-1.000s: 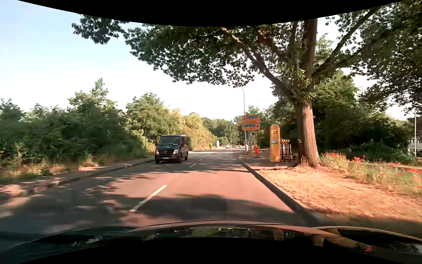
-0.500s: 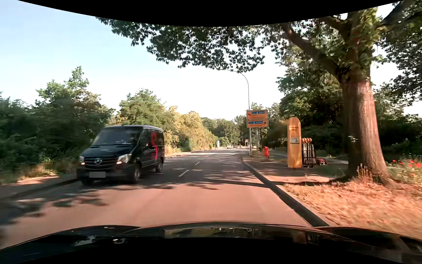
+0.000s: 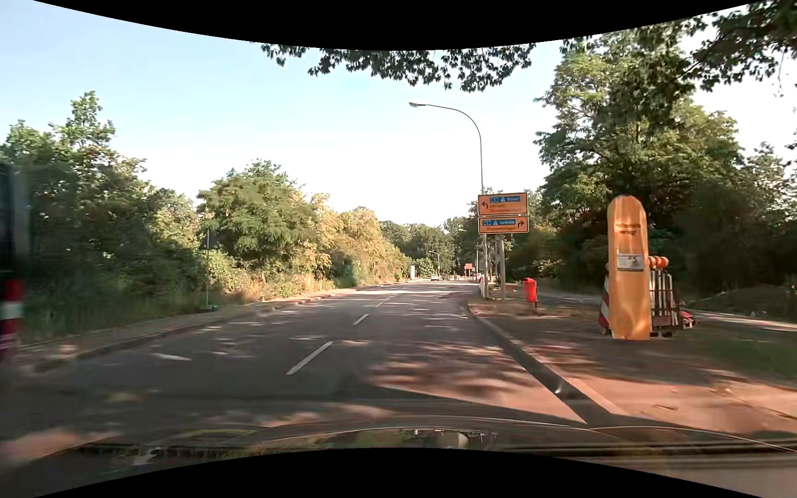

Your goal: Follow the waypoints while adhering to traffic rules and regulations

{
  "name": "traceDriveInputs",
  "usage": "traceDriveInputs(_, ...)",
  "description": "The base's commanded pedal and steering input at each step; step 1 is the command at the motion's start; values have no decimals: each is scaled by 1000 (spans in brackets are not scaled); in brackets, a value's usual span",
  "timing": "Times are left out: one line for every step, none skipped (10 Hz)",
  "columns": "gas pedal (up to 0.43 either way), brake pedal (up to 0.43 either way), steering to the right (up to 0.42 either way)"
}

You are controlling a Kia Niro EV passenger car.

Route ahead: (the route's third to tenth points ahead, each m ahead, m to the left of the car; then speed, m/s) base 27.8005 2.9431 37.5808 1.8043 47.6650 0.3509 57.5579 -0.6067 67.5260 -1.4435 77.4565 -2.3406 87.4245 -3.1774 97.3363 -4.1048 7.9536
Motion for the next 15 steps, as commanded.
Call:
traceDriveInputs(67, 0, -1)
traceDriveInputs(67, 0, -1)
traceDriveInputs(67, 0, 0)
traceDriveInputs(67, 0, 0)
traceDriveInputs(67, 0, 0)
traceDriveInputs(67, 0, 0)
traceDriveInputs(67, 0, 0)
traceDriveInputs(67, 0, 0)
traceDriveInputs(67, 0, 0)
traceDriveInputs(67, 0, 1)
traceDriveInputs(67, 0, 2)
traceDriveInputs(67, 0, 2)
traceDriveInputs(67, 0, 3)
traceDriveInputs(67, 0, 4)
traceDriveInputs(67, 0, 4)
